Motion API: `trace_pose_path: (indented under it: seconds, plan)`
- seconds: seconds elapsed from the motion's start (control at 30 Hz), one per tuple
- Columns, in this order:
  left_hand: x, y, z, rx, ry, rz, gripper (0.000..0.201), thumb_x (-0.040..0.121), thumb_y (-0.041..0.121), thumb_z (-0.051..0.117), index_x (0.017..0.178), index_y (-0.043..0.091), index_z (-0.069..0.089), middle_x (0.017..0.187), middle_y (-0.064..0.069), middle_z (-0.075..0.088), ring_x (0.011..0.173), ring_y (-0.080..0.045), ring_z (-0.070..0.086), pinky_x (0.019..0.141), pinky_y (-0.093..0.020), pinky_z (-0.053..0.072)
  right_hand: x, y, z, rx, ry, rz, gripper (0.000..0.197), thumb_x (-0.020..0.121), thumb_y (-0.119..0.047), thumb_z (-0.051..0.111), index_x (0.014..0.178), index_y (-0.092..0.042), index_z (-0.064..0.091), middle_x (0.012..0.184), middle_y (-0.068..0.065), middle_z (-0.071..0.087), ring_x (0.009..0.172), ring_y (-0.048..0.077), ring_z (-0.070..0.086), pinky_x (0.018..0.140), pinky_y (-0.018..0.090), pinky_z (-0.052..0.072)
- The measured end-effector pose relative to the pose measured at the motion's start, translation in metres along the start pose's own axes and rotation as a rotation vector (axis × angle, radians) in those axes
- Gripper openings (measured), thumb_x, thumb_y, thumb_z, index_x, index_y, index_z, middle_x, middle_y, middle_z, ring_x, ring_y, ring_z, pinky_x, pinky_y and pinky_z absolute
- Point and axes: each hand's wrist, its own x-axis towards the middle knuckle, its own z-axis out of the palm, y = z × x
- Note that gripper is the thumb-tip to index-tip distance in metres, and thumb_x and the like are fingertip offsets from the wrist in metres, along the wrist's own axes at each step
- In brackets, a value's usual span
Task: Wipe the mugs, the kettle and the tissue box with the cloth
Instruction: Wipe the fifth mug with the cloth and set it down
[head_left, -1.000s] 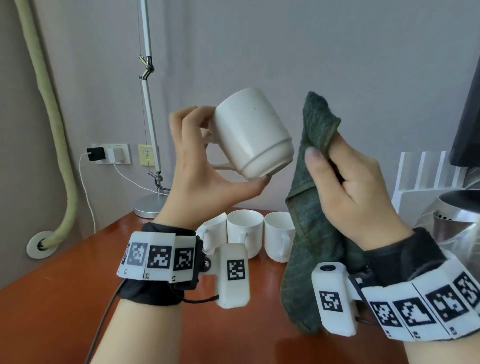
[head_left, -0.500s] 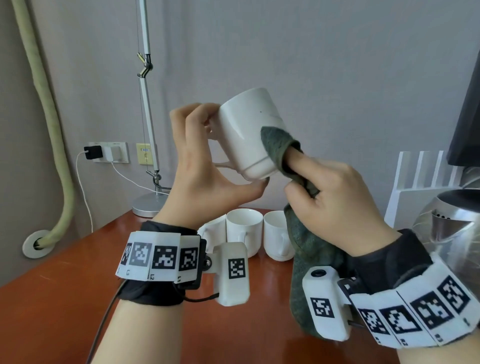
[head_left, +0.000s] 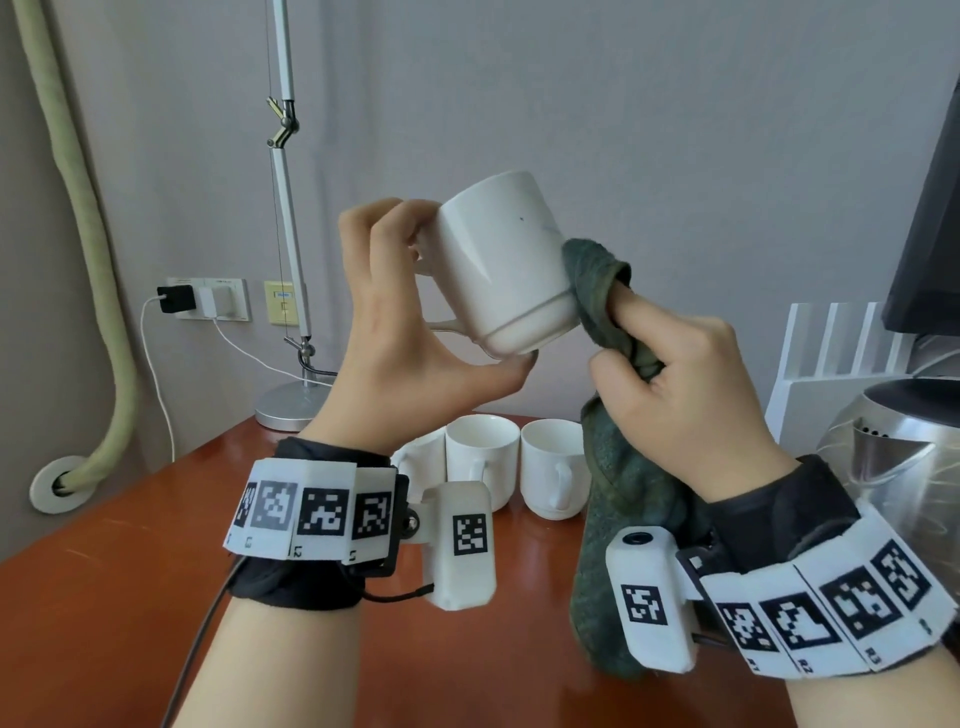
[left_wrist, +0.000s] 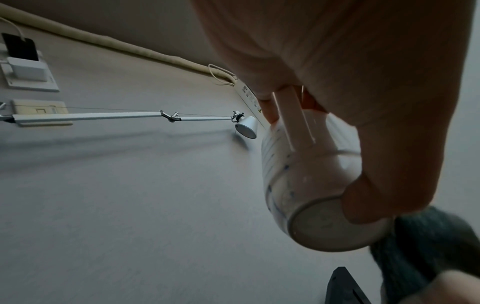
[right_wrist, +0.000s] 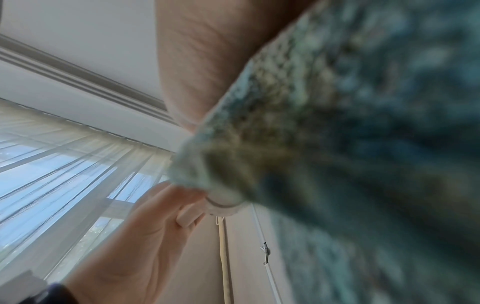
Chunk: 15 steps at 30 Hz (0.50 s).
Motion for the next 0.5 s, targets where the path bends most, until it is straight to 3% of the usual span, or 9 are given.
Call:
trace_pose_path:
  seconds: [0.1,0.2,0.33,0.43,0.5]
  plan:
    - [0.0003,-0.0009,-0.0025,0.01,0.007,-0.002,0.089,0.058,0.024,0.085,0.124,-0.013,0.039,0.117,0.003,0.027,0.114,-0.026,0.041,0.096,-0.029,0.045,-0.0018,-0.0007,-0.0015,0.035,-0.017,-0.011,0.029,0.072,-0.013,0.04,0.093,-0.027,0.054,0.052,-0.01,0.015,0.049,0.011,0.019,0.047,0.026,0.023]
    - [0.0002,0.0009,-0.0019,0.021,0.003,-0.008,0.089,0.057,0.022,0.086,0.123,-0.014,0.039,0.117,-0.003,0.029,0.114,-0.027,0.041,0.096,-0.03,0.046,-0.0022,-0.0022,0.0007,0.065,-0.021,-0.021,0.029,0.073,-0.012,0.04,0.094,-0.028,0.054,0.053,-0.013,0.018,0.048,0.006,0.023,0.048,0.025,0.022]
    - [0.0007,0.004,0.0009,0.002,-0.015,-0.002,0.089,0.057,0.023,0.087,0.124,-0.013,0.039,0.118,-0.004,0.028,0.114,-0.025,0.041,0.096,-0.033,0.047,-0.0021,0.0025,-0.0007,0.064,0.002,0.064,0.026,0.073,-0.016,0.04,0.095,-0.027,0.052,0.049,-0.012,0.019,0.047,0.012,0.021,0.047,0.026,0.023]
    - [0.0004,0.0037,0.0013,-0.02,-0.005,-0.011,0.09,0.059,0.031,0.083,0.125,-0.011,0.039,0.118,0.002,0.027,0.114,-0.024,0.041,0.097,-0.034,0.046,-0.0027,0.0021,-0.0019,0.085,0.001,0.088,0.02,0.072,-0.018,0.04,0.087,-0.028,0.049,0.048,-0.012,0.019,0.046,0.013,0.02,0.047,0.025,0.02]
    - [-0.0005,0.0028,0.0018,-0.014,-0.001,-0.021,0.09,0.06,0.032,0.082,0.125,-0.011,0.039,0.119,-0.001,0.028,0.115,-0.024,0.041,0.098,-0.034,0.046,-0.0028,-0.0017,-0.0004,0.116,0.002,0.074,0.018,0.072,-0.016,0.041,0.08,-0.024,0.055,0.048,-0.012,0.018,0.047,0.013,0.02,0.046,0.022,0.019]
